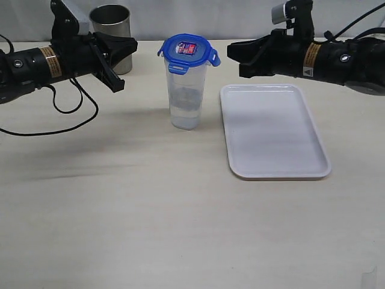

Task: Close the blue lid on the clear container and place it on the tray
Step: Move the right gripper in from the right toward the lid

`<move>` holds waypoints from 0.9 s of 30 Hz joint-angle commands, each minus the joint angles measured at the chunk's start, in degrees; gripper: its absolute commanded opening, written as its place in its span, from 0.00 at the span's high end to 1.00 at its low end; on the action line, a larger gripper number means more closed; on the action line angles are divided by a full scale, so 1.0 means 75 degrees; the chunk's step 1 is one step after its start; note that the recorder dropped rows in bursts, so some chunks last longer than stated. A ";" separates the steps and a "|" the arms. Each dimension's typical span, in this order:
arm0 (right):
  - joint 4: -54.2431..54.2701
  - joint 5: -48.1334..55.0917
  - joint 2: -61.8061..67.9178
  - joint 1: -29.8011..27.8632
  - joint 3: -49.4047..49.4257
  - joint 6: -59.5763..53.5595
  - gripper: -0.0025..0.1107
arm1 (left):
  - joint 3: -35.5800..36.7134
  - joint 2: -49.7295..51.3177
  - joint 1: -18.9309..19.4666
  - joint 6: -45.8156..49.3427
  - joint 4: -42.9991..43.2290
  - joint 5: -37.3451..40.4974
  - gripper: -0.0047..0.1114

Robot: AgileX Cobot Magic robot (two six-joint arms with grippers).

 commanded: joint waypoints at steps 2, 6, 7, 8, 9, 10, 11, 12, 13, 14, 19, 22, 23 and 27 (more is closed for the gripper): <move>0.0486 0.0011 0.0182 0.0133 -0.0077 -0.0816 0.94 | -0.0005 0.0010 -0.0011 -0.0007 0.0178 -0.0069 0.96; 0.0472 -0.0240 0.0229 0.0133 -0.0077 -0.1047 0.94 | -0.0005 0.0010 -0.0011 -0.0007 0.0193 -0.0074 0.96; 0.0472 -0.0314 0.0229 0.0133 -0.0077 -0.1130 0.94 | -0.0005 0.0010 -0.0011 -0.0007 0.0193 -0.0074 0.96; 0.0456 -0.0349 0.0229 0.0133 -0.0077 -0.1234 0.94 | -0.0005 0.0010 -0.0011 -0.0007 0.0193 -0.0074 0.96; 0.0456 -0.0387 0.0229 0.0133 -0.0077 -0.1285 0.94 | -0.0005 0.0010 -0.0011 -0.0007 0.0193 -0.0074 0.96; 0.0423 -0.0429 0.0229 0.0133 -0.0077 -0.1284 0.94 | -0.0005 0.0010 -0.0011 -0.0007 0.0207 -0.0078 0.96; 0.0386 -0.0482 0.0229 0.0133 -0.0077 -0.1284 0.94 | -0.0005 0.0010 -0.0011 -0.0007 0.0207 -0.0078 0.96; 0.0331 -0.0499 0.0229 0.0133 -0.0077 -0.1284 0.94 | -0.0005 0.0010 -0.0011 -0.0007 0.0207 -0.0078 0.96; 0.0246 -0.0576 0.0229 0.0133 -0.0077 -0.1284 0.94 | -0.0005 0.0010 -0.0011 -0.0007 0.0207 -0.0078 0.96; 0.0233 -0.0624 0.0229 0.0133 -0.0077 -0.1284 0.94 | -0.0005 0.0010 -0.0011 -0.0007 0.0207 -0.0078 0.96; 0.0213 -0.0562 0.0229 0.0133 -0.0077 -0.1284 0.94 | -0.0005 0.0010 -0.0011 -0.0007 0.0207 -0.0078 0.96; -0.0022 -0.0577 0.0229 0.0133 -0.0077 -0.1284 0.94 | -0.0005 0.0010 -0.0011 -0.0007 0.0204 -0.0108 0.96; -0.0096 -0.0563 0.0229 0.0133 -0.0077 -0.1284 0.94 | -0.0005 0.0010 -0.0011 -0.0007 0.0204 -0.0120 0.96; -0.0184 -0.0563 0.0229 0.0133 -0.0063 -0.1209 0.94 | -0.0005 0.0010 -0.0011 -0.0007 0.0290 -0.0263 0.96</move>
